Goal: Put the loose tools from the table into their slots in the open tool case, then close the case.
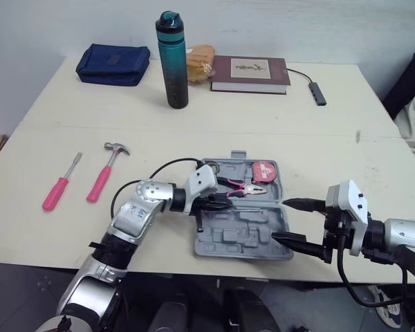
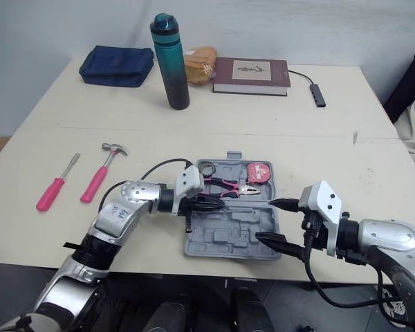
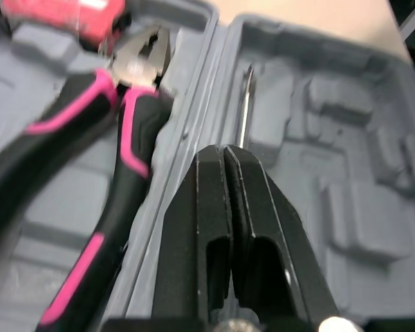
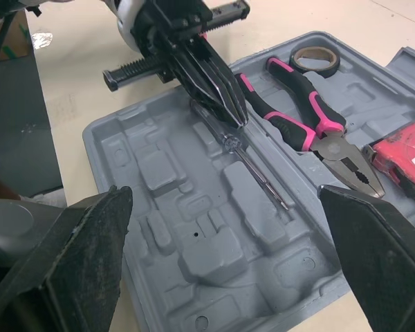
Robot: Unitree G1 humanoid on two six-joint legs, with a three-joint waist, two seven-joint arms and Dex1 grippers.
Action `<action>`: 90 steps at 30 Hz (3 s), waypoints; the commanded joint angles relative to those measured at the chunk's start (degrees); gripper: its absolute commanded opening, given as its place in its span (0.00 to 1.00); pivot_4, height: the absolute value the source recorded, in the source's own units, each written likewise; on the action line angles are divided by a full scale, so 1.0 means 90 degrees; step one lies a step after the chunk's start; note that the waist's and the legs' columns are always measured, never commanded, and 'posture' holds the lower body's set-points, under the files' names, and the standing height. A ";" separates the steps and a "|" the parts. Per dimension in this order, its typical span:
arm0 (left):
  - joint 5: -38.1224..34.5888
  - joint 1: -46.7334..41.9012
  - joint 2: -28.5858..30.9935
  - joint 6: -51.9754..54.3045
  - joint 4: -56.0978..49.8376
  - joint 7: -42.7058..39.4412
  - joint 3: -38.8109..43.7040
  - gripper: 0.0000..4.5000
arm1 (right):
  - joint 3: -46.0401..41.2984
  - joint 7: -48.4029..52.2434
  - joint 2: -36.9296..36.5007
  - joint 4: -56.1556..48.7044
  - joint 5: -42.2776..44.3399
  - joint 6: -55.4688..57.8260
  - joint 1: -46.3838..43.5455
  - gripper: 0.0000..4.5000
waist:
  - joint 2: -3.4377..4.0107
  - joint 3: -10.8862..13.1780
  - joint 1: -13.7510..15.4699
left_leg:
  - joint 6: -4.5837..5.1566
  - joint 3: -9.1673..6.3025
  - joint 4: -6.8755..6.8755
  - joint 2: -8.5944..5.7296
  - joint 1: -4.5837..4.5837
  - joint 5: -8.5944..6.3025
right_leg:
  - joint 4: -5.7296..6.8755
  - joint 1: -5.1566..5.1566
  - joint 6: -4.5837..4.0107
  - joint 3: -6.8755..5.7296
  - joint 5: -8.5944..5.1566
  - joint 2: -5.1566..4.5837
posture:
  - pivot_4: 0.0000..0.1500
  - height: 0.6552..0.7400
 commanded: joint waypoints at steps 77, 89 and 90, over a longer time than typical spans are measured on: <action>-0.3283 0.4901 0.2278 0.2566 -0.3099 0.1409 0.6978 0.98 | -0.3225 0.1794 -0.0325 0.3416 -0.1167 -0.1117 0.1478 1.00 | 0.0023 -0.0077 -0.0069 | 0.0028 0.0019 -0.0217 0.0007 0.0210 -0.0025 | -0.0112 0.0148 -0.0019 0.0025 -0.0019 -0.0007 | 1.00 1.00; -0.2397 0.4323 0.1892 0.2543 -0.2531 0.3484 0.6489 0.98 | -0.1400 0.1643 -0.0428 0.1551 -0.0014 -0.0206 -0.0286 1.00 | 0.0017 -0.0046 -0.0157 | 0.0006 0.0013 -0.0219 0.0011 0.0205 -0.0016 | -0.0101 0.0133 -0.0021 0.0021 -0.0019 0.0004 | 1.00 1.00; -0.2309 0.4166 0.1953 0.2464 -0.2330 0.3473 0.6292 0.98 | -0.1104 0.1585 -0.0398 0.1298 0.0209 -0.0060 -0.0656 1.00 | 0.0026 -0.0040 -0.0156 | 0.0005 0.0015 -0.0217 0.0010 0.0204 -0.0015 | -0.0102 0.0134 -0.0021 0.0022 -0.0019 0.0000 | 1.00 1.00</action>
